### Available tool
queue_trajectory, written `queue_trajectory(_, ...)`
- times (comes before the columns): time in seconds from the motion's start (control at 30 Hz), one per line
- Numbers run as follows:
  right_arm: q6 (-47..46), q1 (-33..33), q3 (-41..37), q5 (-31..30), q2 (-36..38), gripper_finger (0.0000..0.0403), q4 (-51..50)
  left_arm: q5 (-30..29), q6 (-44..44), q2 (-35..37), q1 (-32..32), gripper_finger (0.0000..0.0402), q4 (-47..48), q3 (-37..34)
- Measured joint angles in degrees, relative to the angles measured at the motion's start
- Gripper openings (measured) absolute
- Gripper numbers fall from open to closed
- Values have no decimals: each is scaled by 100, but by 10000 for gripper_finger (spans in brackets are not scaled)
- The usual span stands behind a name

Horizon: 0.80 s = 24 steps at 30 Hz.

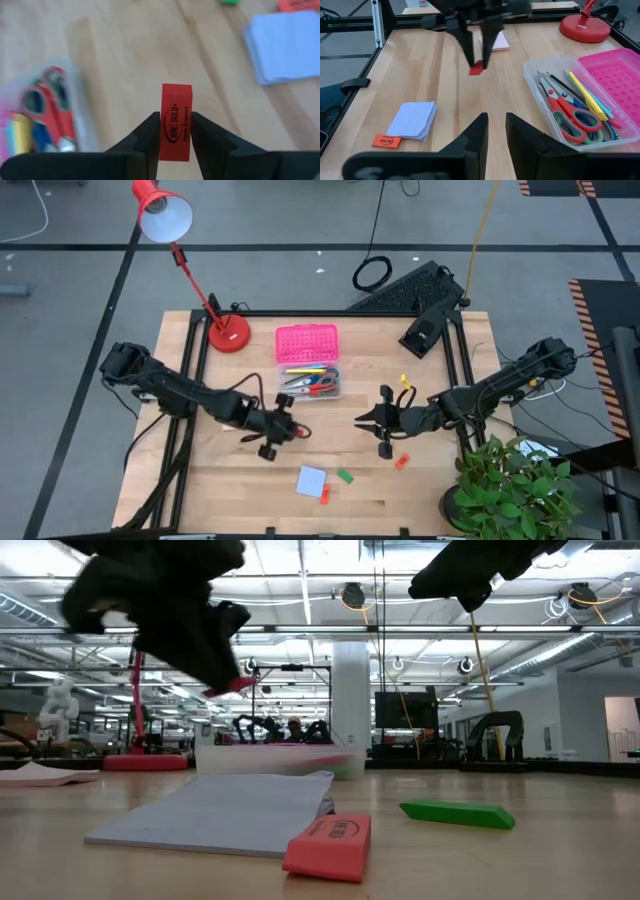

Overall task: Pack school essentials
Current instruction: Put the red eraser into the pink supply box

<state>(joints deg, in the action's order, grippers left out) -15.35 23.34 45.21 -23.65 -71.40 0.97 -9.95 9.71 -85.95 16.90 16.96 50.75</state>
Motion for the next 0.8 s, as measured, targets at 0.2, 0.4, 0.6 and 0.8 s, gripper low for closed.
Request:
queue_trajectory(0.2, 0, 1, 0, 1, 0, 59, 0, 8, 350, 9, -606, 106, 88, 310)
queue_trajectory(0.4, 1, 0, 0, 1, 0, 59, -3, 49, 365, 9, -1221, 106, 258, 318)
queue_trajectory(0.6, 2, 0, 0, 1, 0, 59, -42, 280, 363, 11, -1794, 106, 596, 318)
queue_trajectory(0.8, 2, 0, 0, 1, 0, 59, -44, 399, 172, -9, -2170, 106, 554, 229)
